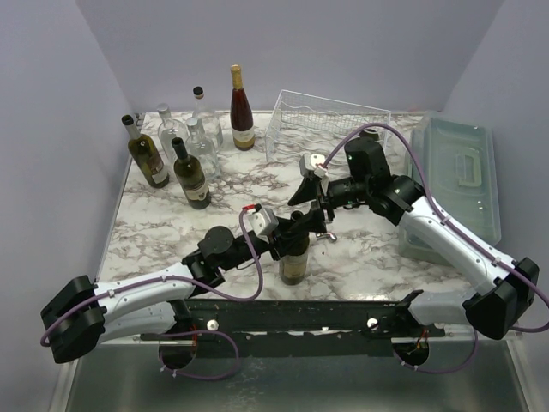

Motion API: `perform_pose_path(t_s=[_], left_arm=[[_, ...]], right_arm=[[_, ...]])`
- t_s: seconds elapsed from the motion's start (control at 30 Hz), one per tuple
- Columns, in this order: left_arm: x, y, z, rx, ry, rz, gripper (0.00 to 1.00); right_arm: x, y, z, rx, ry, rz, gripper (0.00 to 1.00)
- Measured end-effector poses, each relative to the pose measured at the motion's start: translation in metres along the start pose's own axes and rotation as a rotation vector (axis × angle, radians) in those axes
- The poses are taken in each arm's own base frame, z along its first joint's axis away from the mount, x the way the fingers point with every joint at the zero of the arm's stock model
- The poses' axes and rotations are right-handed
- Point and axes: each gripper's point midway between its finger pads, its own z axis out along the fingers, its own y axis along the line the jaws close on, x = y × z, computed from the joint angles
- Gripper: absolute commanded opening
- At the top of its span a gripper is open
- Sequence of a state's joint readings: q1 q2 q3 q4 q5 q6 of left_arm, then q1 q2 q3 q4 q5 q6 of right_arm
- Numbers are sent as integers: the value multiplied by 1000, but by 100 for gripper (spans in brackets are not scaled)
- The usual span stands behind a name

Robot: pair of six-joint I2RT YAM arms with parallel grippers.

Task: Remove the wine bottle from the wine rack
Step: Pick up the wine bottle from the wine rack, then place the wine bottle at the center of the board.

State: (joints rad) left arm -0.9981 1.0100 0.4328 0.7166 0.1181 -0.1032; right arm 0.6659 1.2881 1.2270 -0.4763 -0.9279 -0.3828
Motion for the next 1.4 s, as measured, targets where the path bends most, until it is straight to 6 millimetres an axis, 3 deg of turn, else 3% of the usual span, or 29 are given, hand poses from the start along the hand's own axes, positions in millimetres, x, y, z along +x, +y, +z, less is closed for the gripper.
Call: perform_pose_path(t_s=[0.4, 0.53, 0.67, 0.77, 0.87, 1.17, 1.4], left_arm=[[1, 8, -7, -39, 13, 39, 0], [0, 13, -11, -65, 22, 59, 0], [-2, 25, -18, -118, 38, 74, 0], [-5, 44, -24, -185, 65, 84, 0], [-13, 66, -29, -251, 74, 93, 0], [-53, 146, -43, -475, 51, 123, 0], [-77, 206, -29, -576, 60, 132, 0]], right_arm=[[-21, 16, -17, -42, -73, 9, 80], [-29, 16, -31, -30, -103, 6, 81], [-37, 3, -57, 39, -146, 38, 83], [-39, -14, -83, 131, -195, 64, 85], [-29, -25, -100, 206, -220, 103, 85], [31, -40, -101, 282, -205, 231, 91], [57, -46, -102, 322, -193, 256, 92]])
